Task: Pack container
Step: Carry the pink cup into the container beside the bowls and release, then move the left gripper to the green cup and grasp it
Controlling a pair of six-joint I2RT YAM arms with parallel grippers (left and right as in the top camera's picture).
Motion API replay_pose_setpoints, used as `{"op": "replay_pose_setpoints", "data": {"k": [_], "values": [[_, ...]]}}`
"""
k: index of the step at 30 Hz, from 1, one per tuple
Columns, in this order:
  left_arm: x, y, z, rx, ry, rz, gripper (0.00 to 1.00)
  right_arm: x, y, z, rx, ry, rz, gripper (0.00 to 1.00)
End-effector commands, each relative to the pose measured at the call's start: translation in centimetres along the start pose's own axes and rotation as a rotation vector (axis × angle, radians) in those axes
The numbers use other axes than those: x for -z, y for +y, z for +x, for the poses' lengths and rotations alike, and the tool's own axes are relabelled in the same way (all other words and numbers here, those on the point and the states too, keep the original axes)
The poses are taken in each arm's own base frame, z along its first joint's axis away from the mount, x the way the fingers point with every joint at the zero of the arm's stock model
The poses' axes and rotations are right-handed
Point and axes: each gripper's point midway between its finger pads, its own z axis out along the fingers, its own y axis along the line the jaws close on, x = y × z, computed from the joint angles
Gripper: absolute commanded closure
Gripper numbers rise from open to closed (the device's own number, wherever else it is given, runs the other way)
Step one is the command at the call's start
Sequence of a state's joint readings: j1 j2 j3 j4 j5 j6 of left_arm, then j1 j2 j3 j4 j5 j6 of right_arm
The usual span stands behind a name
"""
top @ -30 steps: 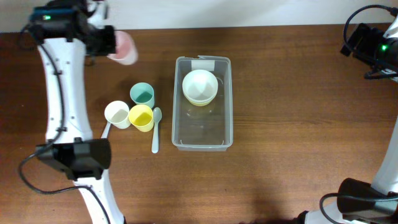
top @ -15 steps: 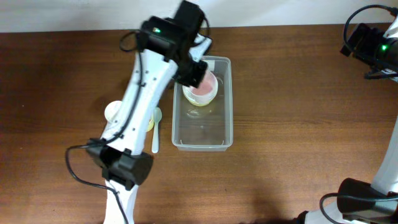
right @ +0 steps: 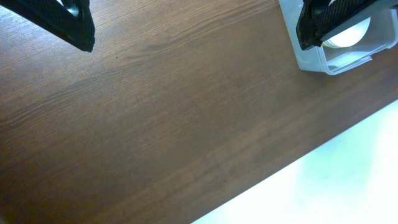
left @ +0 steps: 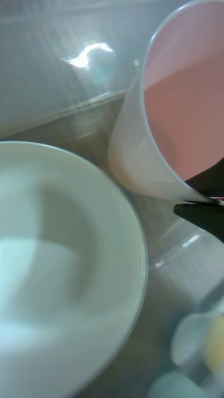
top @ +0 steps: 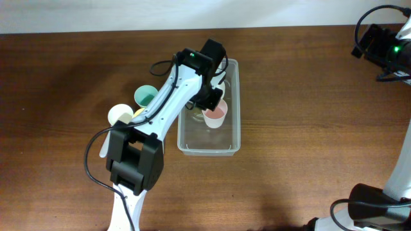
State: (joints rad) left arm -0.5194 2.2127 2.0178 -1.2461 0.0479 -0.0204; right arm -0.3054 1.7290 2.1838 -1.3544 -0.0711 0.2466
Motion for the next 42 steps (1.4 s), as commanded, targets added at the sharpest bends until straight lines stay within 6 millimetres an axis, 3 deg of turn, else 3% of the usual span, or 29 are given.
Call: {"op": "replay_pose_setpoints", "data": {"k": [1, 4, 11, 17, 22, 24, 29, 30, 31, 36, 37, 39, 42], "values": [[-1.5, -1.2, 0.1, -0.012, 0.001, 0.018, 0.98, 0.3, -0.1, -0.2, 0.002, -0.012, 0.004, 0.01], [-2.0, -2.0, -0.6, -0.038, -0.024, 0.003, 0.98, 0.3, -0.1, -0.2, 0.002, -0.012, 0.004, 0.01], [-2.9, -1.6, -0.5, -0.051, -0.009, -0.057, 0.96, 0.3, -0.1, -0.2, 0.002, -0.012, 0.004, 0.01], [-2.1, -0.2, -1.2, -0.040, -0.035, -0.115, 0.84, 0.3, -0.1, -0.2, 0.002, -0.012, 0.004, 0.01], [-0.9, -0.4, -1.7, -0.039, -0.049, -0.106, 0.72, 0.3, -0.1, -0.2, 0.002, -0.012, 0.004, 0.01], [0.9, -0.5, -2.2, -0.038, -0.067, -0.106, 0.69, 0.3, -0.1, -0.2, 0.002, -0.012, 0.004, 0.01], [9.4, 0.2, -2.8, -0.016, -0.137, -0.110, 0.61, 0.3, -0.1, -0.2, 0.002, -0.012, 0.004, 0.01], [10.2, 0.5, -2.7, -0.010, -0.143, -0.114, 0.61, 0.3, -0.1, -0.2, 0.002, -0.012, 0.004, 0.01], [12.1, 1.8, -2.2, 0.017, -0.152, -0.124, 0.61, 0.3, -0.1, -0.2, 0.002, -0.012, 0.004, 0.01], [15.7, 7.4, -0.7, 0.156, -0.184, -0.121, 0.62, 0.3, -0.1, -0.2, 0.002, -0.012, 0.004, 0.01], [16.6, 9.7, -0.1, 0.220, -0.199, -0.131, 0.62, 0.3, -0.1, -0.2, 0.002, -0.012, 0.004, 0.01], [17.5, 13.7, 1.0, 0.316, -0.212, -0.153, 0.59, 0.3, -0.1, -0.2, 0.002, -0.012, 0.004, 0.01], [17.2, 18.2, 2.8, 0.401, -0.187, -0.163, 0.56, 0.3, -0.1, -0.2, 0.002, -0.012, 0.004, 0.01]]}}
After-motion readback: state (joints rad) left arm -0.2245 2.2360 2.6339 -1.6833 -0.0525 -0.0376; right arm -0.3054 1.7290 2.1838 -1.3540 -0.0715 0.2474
